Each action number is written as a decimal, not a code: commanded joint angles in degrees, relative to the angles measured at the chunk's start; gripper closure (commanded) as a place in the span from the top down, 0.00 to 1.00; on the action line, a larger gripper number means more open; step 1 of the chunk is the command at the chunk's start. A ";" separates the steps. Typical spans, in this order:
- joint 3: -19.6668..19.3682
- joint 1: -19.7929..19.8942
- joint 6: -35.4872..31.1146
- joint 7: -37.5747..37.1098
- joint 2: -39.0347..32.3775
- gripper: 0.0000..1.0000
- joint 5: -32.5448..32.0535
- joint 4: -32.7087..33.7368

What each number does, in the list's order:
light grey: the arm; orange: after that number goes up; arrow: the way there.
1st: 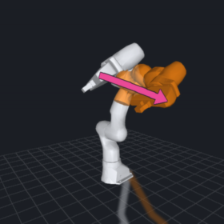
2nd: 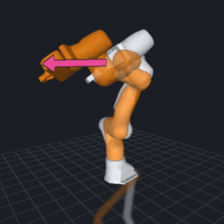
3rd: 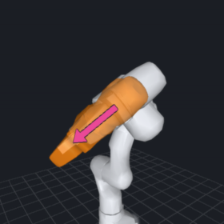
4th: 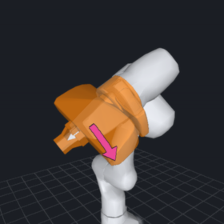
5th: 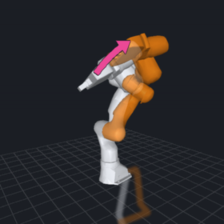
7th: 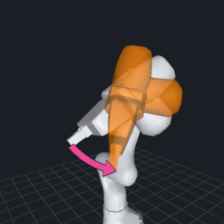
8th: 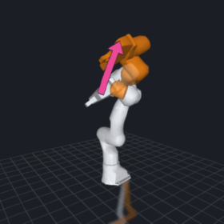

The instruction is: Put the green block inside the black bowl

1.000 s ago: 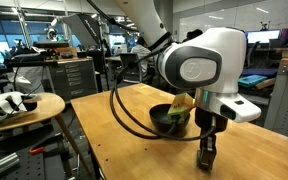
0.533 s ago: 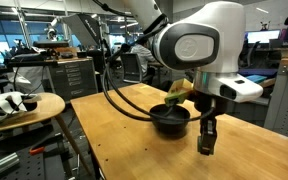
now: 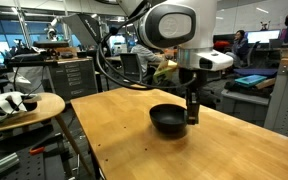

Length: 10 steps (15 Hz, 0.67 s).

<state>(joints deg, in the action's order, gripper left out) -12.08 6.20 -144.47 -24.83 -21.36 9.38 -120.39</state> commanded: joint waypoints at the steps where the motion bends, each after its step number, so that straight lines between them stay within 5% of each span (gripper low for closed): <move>1: 1.22 -3.57 0.51 -1.45 2.58 0.18 -2.53 -0.83; 10: 4.87 -8.66 0.19 -2.15 -5.10 0.18 -3.35 5.07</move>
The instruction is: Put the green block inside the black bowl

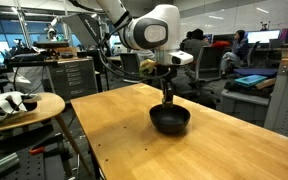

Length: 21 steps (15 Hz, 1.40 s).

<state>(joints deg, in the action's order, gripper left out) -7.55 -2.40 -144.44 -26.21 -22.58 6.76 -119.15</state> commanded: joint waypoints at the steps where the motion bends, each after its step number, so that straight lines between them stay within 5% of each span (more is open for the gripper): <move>1: 0.25 -0.04 -0.05 -0.78 -5.34 0.18 -0.67 4.86; 5: 0.02 0.43 0.99 0.02 -9.68 0.18 -0.34 8.76; 6: -0.14 0.35 1.15 -0.05 -10.40 0.68 -0.50 9.54; 7: -0.15 0.38 1.37 0.07 -10.85 0.68 -0.43 10.14; 11: 0.04 0.62 1.84 0.58 -10.24 0.98 0.07 10.35; 21: 0.40 0.23 8.23 5.89 0.46 1.00 -2.87 3.91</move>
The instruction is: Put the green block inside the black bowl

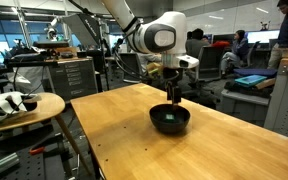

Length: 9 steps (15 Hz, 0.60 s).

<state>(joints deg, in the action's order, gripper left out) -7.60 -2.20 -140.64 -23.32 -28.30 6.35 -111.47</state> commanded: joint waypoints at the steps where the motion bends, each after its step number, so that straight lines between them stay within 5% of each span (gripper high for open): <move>1: 0.64 -0.04 6.63 4.05 7.51 1.00 -3.58 -4.33; 6: 1.41 -0.55 14.25 7.67 15.19 1.00 -10.92 -8.11; 7: 1.58 0.07 12.21 5.20 10.50 1.00 -9.25 -4.89; 9: 1.98 0.16 13.41 6.32 12.90 1.00 -10.08 -6.35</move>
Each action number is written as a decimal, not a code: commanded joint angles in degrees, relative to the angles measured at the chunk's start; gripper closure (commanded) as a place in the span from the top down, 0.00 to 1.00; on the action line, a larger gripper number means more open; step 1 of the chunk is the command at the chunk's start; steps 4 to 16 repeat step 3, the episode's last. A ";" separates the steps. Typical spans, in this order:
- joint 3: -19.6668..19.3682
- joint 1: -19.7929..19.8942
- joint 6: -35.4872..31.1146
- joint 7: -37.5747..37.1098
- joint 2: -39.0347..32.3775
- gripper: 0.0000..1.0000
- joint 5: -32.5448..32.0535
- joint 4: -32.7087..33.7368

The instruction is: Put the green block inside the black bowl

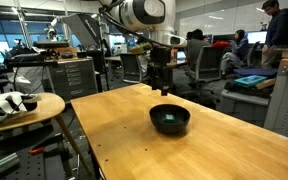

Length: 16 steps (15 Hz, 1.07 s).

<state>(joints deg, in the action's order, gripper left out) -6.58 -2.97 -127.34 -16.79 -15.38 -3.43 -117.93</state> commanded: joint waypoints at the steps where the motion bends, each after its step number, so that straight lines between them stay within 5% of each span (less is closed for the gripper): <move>1: 1.04 0.97 0.15 0.00 0.62 1.00 -0.38 -0.40; 16: 1.06 0.99 0.15 0.21 0.84 1.00 -0.41 -0.85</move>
